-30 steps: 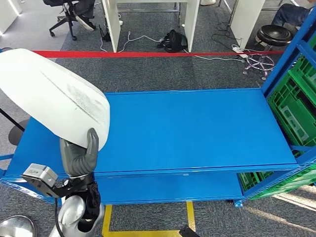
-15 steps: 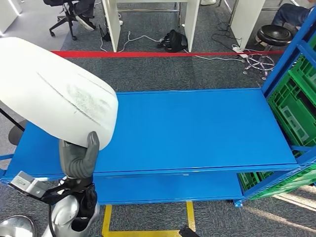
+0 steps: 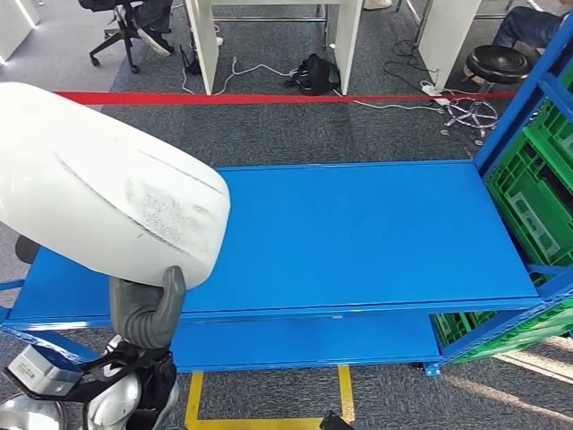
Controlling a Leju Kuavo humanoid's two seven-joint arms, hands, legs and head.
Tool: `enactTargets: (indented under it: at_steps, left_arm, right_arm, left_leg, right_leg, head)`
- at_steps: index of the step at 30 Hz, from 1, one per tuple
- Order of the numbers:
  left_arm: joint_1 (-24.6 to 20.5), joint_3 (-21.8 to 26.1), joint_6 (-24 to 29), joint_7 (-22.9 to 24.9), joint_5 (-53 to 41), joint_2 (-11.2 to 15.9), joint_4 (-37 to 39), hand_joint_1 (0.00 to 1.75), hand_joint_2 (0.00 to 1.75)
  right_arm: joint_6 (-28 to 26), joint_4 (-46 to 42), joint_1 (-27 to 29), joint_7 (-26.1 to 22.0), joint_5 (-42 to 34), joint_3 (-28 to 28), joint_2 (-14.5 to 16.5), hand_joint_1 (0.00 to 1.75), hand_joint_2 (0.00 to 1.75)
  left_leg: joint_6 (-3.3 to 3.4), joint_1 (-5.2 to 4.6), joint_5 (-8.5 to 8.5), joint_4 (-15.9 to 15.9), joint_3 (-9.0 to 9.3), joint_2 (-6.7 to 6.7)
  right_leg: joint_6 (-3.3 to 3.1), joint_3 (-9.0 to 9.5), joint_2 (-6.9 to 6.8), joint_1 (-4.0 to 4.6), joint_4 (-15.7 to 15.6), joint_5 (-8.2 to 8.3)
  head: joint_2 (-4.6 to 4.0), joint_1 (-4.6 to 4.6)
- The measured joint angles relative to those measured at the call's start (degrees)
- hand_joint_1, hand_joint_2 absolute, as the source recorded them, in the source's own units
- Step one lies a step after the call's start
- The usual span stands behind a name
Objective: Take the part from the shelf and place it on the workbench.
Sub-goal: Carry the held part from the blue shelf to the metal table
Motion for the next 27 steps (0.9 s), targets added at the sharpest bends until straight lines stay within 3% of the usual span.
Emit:
enactTargets:
  at_steps: [15,25,27]
  left_arm:
    - [0.02,-2.62,-2.39,0.0,0.44,-0.6,-0.77,1.69,1.75]
    - [-1.51,-3.77,-3.64,0.0,1.92,-0.57,1.02,1.69,1.75]
    - [-1.82,-3.89,-3.68,0.04,2.15,-0.56,1.46,1.69,1.75]
  right_arm:
    - [-1.55,0.0,-0.08,8.4,-3.5,-1.22,-0.11,0.0,1.75]
    - [-2.08,0.0,-0.09,9.0,-3.97,-2.46,0.07,0.0,1.75]
    - [-2.29,-0.01,-0.07,8.97,-3.96,-2.56,0.08,0.0,1.75]
  left_leg:
    - [0.01,0.0,0.0,0.0,0.01,0.01]
    - [0.02,-0.01,-0.01,0.0,0.01,0.01]
    - [0.51,-0.06,0.16,-0.38,0.2,0.03]
  right_leg:
    - [0.0,-0.03,-0.07,-0.01,-0.02,0.0]
    - [0.01,-0.02,-0.09,-0.02,-0.03,0.0]
    - [0.33,0.25,-0.08,-0.19,-0.58,0.23]
  head:
    - [0.0,0.0]
    - [0.0,0.01]
    - [0.0,-0.02]
